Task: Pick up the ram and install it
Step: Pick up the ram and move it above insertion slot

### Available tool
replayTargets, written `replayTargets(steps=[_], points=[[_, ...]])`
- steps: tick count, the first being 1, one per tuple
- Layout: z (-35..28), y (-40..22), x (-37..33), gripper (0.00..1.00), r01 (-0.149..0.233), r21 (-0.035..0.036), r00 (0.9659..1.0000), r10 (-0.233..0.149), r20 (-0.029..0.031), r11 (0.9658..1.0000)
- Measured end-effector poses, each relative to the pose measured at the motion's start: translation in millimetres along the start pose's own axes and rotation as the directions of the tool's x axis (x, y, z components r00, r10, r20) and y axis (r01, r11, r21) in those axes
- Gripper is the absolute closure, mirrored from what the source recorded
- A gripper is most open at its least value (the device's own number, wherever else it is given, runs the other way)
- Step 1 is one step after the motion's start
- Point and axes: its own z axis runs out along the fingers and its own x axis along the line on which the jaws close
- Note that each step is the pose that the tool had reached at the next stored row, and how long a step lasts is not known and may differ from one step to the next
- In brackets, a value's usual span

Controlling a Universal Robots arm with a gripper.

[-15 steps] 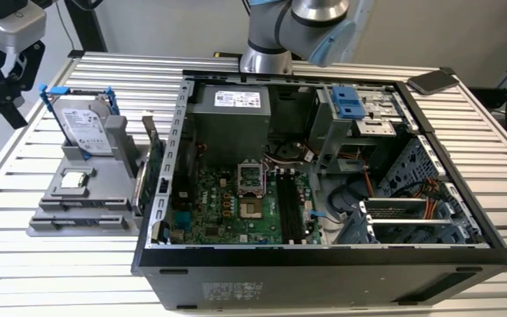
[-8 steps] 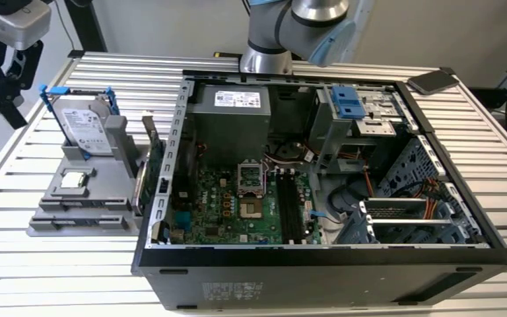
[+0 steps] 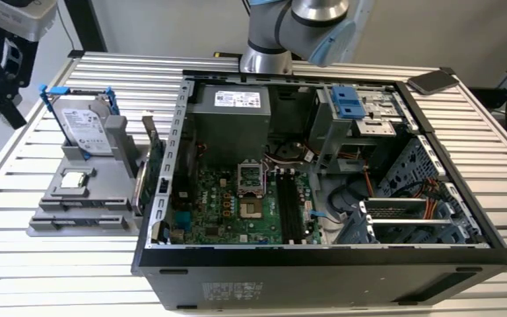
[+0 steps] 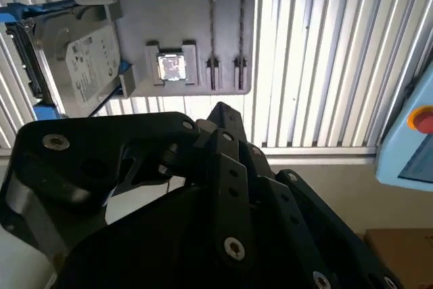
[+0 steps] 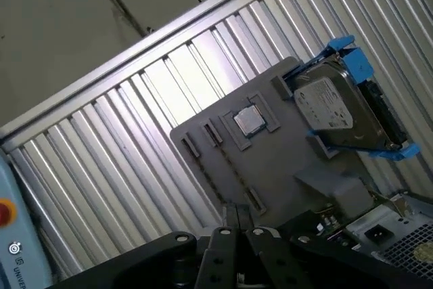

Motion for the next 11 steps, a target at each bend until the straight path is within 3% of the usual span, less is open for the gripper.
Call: replayTargets(steps=[3, 6, 11], points=[[0.0, 0.0, 0.0, 1.00, 0.054, -0.0013, 0.9985, -0.054, -0.0026, 0.9985], [0.1, -0.1, 0.0, 1.00, 0.109, -0.0028, 0.9940, -0.109, -0.0051, 0.9940], [0.0, -0.1, 0.0, 1.00, 0.199, -0.0054, 0.9800, -0.199, -0.0094, 0.9800]])
